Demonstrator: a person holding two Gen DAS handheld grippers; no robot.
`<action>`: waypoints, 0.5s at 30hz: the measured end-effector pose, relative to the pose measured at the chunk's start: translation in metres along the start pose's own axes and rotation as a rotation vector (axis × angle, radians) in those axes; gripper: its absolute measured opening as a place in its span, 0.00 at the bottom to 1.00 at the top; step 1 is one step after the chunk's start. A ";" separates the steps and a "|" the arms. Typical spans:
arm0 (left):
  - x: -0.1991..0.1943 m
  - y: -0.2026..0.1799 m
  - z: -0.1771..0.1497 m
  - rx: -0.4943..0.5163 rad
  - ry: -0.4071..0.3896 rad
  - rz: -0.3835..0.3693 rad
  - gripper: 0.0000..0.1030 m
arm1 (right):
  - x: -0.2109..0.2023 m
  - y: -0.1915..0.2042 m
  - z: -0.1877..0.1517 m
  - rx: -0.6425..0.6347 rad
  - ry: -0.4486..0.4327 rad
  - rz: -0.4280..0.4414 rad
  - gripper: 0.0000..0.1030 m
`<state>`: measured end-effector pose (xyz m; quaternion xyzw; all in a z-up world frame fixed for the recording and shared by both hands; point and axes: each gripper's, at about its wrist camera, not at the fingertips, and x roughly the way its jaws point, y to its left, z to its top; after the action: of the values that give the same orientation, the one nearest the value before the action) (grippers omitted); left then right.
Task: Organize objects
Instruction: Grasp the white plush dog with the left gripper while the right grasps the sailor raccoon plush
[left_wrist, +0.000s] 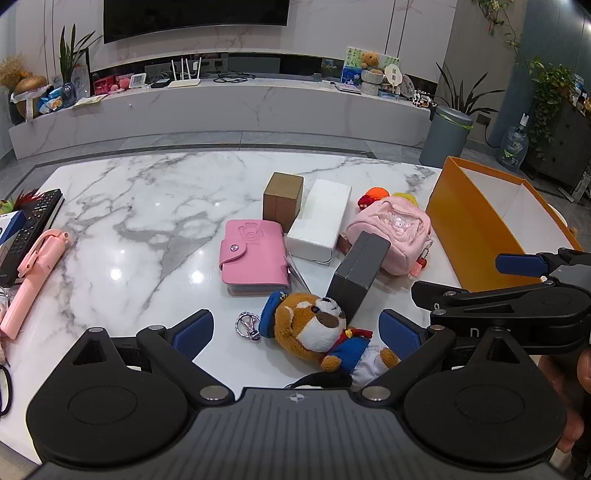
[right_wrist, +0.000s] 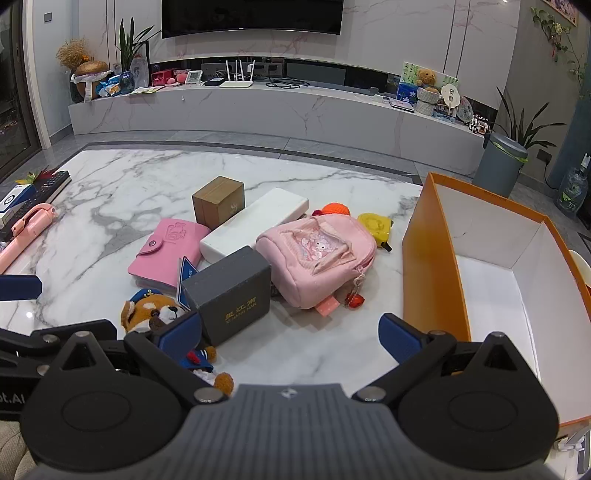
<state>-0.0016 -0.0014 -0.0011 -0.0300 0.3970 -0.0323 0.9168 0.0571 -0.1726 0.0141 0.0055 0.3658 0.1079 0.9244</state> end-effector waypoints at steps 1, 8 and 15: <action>0.000 0.001 0.000 0.001 0.000 0.001 1.00 | 0.000 0.000 0.000 0.001 0.001 0.001 0.99; 0.000 0.000 0.000 0.002 0.001 -0.001 1.00 | 0.000 0.000 0.000 0.001 0.001 0.001 0.99; 0.000 0.000 -0.002 0.001 0.004 -0.004 1.00 | 0.000 0.000 0.000 0.002 0.001 0.002 0.99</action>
<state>-0.0029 -0.0010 -0.0028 -0.0300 0.3988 -0.0344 0.9159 0.0570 -0.1724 0.0139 0.0069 0.3663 0.1083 0.9242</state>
